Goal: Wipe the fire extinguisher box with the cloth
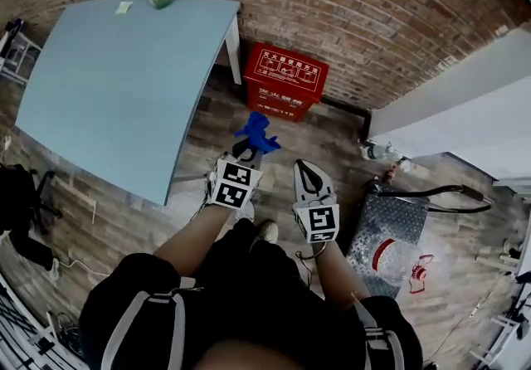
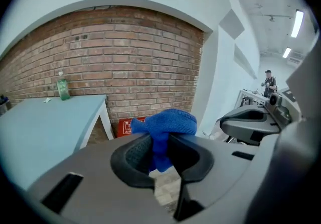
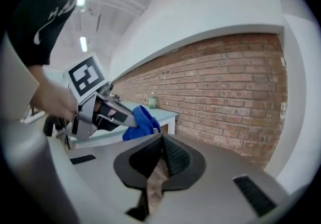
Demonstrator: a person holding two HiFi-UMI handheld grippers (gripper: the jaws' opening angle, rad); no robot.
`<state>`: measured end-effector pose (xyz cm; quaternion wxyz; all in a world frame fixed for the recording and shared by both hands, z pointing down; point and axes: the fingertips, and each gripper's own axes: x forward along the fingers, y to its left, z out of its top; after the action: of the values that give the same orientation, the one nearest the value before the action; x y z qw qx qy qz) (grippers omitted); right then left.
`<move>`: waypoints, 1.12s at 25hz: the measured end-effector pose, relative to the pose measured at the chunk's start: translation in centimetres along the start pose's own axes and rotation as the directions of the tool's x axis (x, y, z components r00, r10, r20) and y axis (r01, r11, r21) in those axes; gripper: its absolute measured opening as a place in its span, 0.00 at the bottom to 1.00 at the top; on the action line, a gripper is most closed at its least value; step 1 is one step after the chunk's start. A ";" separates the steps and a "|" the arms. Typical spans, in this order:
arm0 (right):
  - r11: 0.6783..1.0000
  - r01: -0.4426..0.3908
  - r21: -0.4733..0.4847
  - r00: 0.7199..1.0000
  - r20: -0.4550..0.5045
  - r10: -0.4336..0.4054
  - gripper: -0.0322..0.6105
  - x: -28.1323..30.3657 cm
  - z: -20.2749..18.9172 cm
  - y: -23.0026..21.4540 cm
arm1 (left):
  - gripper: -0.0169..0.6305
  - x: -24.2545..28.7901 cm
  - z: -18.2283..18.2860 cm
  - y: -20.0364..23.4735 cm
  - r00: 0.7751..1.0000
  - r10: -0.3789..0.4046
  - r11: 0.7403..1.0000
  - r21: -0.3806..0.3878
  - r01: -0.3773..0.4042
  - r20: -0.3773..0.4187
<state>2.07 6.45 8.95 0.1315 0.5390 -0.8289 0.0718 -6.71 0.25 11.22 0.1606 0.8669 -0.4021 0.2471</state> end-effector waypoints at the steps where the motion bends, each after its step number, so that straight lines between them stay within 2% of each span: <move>1: 0.999 0.001 0.047 1.000 0.004 -0.002 0.07 -0.2 0.3 -0.4 | 0.14 -0.7 0.4 0.0 1.000 0.011 1.000 -0.001 -0.011 0.001; 3: 0.997 0.011 0.076 1.000 0.021 -0.012 0.07 -0.2 1.6 -1.2 | 0.14 -1.9 1.3 -0.1 1.000 0.025 1.000 0.005 -0.025 0.003; 7: 0.999 0.000 0.036 0.998 0.057 -0.002 0.07 -0.8 4.5 -0.9 | 0.14 -3.6 1.9 -1.2 0.999 0.037 0.999 0.009 -0.038 0.011; 17: 1.000 -0.018 0.023 0.995 0.099 0.016 0.07 -2.2 8.7 -1.1 | 0.14 -6.3 6.2 -3.1 0.995 0.051 0.999 -0.001 -0.051 0.081; 21: 0.999 -0.030 0.013 0.993 0.111 0.029 0.07 -3.1 9.2 0.0 | 0.14 -7.3 5.7 -3.6 0.995 0.044 0.998 -0.045 -0.040 0.085; 28: 0.999 -0.053 0.012 0.993 0.108 0.052 0.07 -4.3 9.7 1.9 | 0.14 -8.9 4.5 -4.6 0.996 0.047 0.999 -0.020 -0.045 0.078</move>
<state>0.64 8.43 -1.51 0.0806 0.5211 -0.8481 0.0522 -6.74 6.48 2.14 0.1467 0.8650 -0.4301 0.2127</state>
